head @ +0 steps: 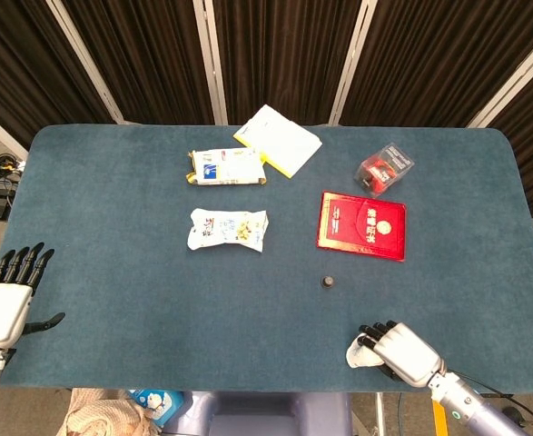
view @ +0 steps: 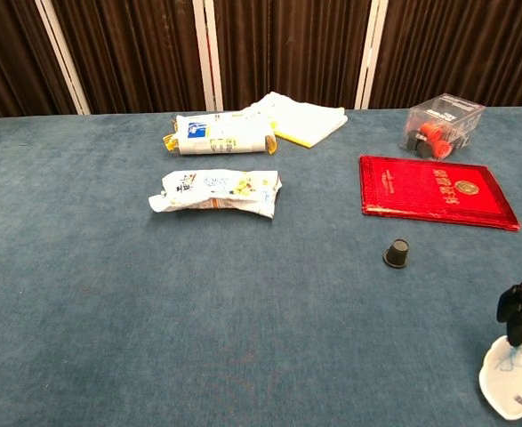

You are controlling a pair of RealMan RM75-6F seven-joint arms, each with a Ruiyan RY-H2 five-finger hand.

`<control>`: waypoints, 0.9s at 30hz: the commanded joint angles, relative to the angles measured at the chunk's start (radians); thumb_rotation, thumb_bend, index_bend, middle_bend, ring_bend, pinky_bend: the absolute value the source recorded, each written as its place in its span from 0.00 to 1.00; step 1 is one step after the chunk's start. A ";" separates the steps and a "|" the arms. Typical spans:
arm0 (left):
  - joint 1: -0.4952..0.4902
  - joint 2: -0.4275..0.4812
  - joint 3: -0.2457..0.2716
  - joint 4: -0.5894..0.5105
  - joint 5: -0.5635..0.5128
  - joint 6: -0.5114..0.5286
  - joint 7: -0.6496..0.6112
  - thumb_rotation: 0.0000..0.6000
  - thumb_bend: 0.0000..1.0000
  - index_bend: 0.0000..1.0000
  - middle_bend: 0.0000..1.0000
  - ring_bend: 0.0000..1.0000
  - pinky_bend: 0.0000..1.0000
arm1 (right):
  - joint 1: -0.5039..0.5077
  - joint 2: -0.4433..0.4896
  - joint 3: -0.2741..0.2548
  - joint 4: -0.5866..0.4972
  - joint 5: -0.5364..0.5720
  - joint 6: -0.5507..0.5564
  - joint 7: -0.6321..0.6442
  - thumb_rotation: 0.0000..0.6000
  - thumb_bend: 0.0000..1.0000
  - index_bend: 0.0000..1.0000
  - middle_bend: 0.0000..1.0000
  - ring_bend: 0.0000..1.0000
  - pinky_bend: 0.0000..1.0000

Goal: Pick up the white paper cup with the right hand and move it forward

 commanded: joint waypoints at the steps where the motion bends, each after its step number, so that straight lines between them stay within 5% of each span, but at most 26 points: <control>1: 0.000 0.000 0.000 0.000 0.000 0.000 -0.001 1.00 0.00 0.00 0.00 0.00 0.00 | 0.001 0.000 0.002 -0.003 0.002 0.006 -0.004 1.00 0.45 0.38 0.28 0.35 0.50; 18: -0.002 0.000 0.000 -0.004 -0.005 -0.005 -0.003 1.00 0.00 0.00 0.00 0.00 0.00 | 0.049 0.007 0.160 -0.054 0.151 0.041 -0.052 1.00 0.45 0.38 0.28 0.35 0.50; 27: -0.005 0.000 -0.003 -0.006 -0.009 -0.009 -0.004 1.00 0.00 0.00 0.00 0.00 0.00 | 0.082 -0.070 0.193 0.001 0.214 -0.004 -0.080 1.00 0.45 0.38 0.28 0.35 0.50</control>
